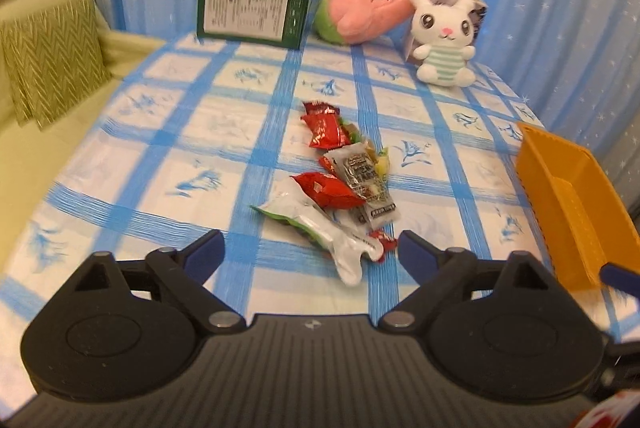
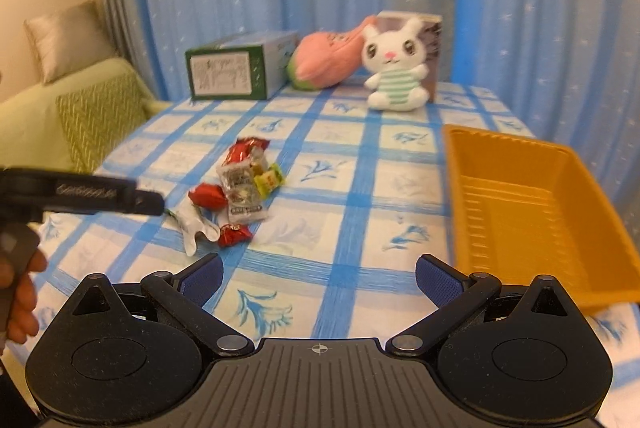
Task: Organize snacks
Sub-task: 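Grasp the white-green snack packet with the left tool while the right tool grasps a small red candy, then carry both snacks over the orange tray and open both tools to drop them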
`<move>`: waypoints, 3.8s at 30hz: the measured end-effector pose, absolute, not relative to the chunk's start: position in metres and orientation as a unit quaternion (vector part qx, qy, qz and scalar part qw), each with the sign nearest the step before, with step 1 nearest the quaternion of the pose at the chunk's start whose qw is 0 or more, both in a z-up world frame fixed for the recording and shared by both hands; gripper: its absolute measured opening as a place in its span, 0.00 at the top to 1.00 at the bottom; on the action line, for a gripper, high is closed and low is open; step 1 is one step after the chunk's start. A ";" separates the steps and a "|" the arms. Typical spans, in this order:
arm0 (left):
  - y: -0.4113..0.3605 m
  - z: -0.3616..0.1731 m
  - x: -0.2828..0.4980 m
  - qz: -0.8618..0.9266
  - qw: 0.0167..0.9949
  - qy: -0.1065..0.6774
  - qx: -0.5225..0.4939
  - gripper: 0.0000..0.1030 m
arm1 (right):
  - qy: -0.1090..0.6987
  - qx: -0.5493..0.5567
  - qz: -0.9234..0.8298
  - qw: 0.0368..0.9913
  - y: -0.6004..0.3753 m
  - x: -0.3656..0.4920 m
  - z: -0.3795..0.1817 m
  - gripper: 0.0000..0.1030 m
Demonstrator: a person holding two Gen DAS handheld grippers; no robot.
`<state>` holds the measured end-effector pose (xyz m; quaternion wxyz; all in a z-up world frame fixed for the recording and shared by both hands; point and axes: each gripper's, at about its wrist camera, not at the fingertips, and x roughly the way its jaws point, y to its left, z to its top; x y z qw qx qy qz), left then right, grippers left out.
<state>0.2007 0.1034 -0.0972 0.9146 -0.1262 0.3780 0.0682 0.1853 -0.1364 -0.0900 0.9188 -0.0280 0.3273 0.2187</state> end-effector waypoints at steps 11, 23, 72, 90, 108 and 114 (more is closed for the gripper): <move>0.120 -0.147 0.261 0.082 0.887 0.420 -0.175 0.26 | 0.358 -0.031 0.241 0.901 -0.113 0.239 -0.120 0.01; 0.128 -0.146 0.254 0.035 0.891 0.446 -0.082 0.67 | 0.368 -0.039 0.270 0.889 -0.091 0.252 -0.132 0.10; 0.079 -0.087 0.242 -0.064 0.921 0.382 -0.043 0.75 | 0.278 -0.042 0.196 0.939 -0.111 0.239 -0.096 0.77; -0.064 -0.057 0.262 -0.220 0.912 0.344 -0.023 0.75 | 0.260 0.012 0.043 0.965 -0.250 0.223 -0.054 0.77; -0.141 -0.087 0.308 -0.273 0.898 0.345 -0.011 0.66 | 0.317 0.083 -0.017 0.945 -0.331 0.247 -0.085 0.77; -0.125 -0.087 0.312 -0.252 0.904 0.345 -0.015 0.66 | 0.321 0.093 -0.013 0.943 -0.335 0.249 -0.088 0.77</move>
